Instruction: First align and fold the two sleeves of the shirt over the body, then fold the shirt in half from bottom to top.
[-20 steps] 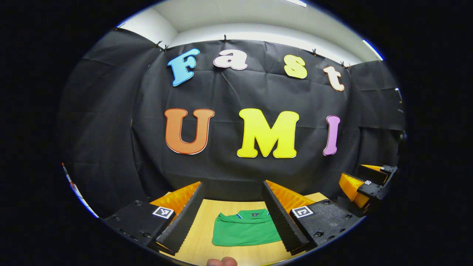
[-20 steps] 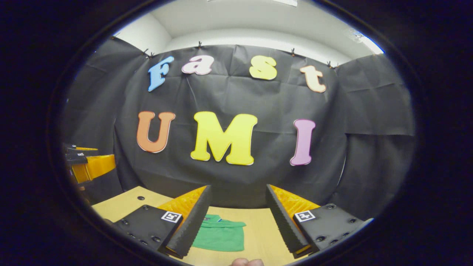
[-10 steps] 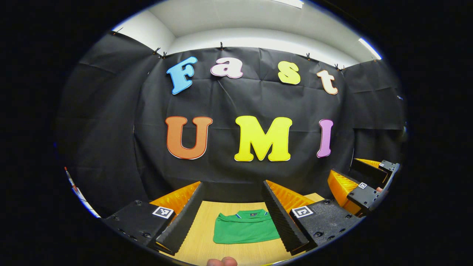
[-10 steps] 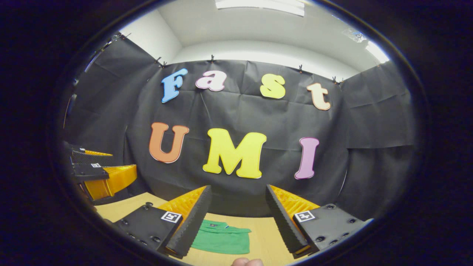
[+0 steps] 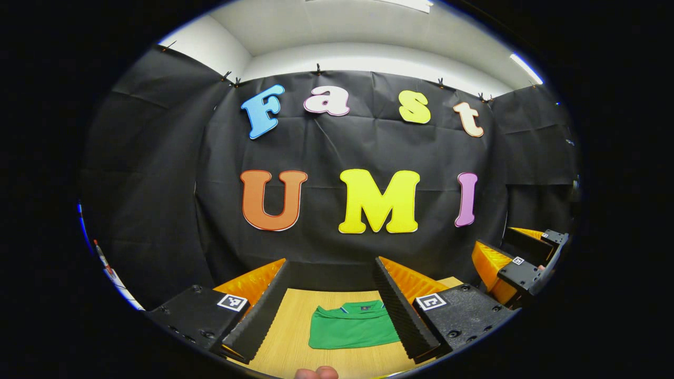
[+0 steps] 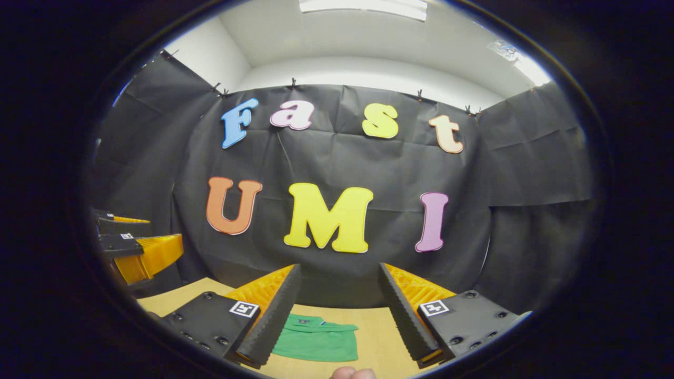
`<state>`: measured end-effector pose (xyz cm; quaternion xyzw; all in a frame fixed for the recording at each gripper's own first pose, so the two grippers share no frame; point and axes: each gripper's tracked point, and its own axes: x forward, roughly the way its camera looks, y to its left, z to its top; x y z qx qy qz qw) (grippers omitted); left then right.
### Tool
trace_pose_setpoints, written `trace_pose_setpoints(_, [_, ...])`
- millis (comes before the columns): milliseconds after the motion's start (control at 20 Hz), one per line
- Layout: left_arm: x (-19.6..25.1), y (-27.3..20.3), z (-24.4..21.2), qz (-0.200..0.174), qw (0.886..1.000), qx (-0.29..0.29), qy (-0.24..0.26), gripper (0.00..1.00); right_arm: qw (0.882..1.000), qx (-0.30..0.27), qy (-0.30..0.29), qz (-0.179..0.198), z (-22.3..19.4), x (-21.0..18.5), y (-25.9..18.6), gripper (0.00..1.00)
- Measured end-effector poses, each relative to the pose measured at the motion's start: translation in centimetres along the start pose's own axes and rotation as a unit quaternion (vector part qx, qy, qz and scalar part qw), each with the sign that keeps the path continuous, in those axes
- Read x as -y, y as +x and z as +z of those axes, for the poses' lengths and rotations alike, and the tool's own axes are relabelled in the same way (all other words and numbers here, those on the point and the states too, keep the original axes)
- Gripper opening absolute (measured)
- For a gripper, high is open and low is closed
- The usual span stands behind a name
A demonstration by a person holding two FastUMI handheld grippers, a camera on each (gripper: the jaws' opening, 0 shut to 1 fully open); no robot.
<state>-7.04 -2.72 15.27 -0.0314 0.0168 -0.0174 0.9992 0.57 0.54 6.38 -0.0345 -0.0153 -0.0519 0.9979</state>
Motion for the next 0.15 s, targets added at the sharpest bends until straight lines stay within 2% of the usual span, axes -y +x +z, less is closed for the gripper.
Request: trace_pose_setpoints(150, [0.12, 0.11, 0.02, -0.004, 1.000, -0.001, 0.000, 1.00, 1.000, -0.002, 0.001, 0.002, -0.02, -0.02, 0.17, 0.94])
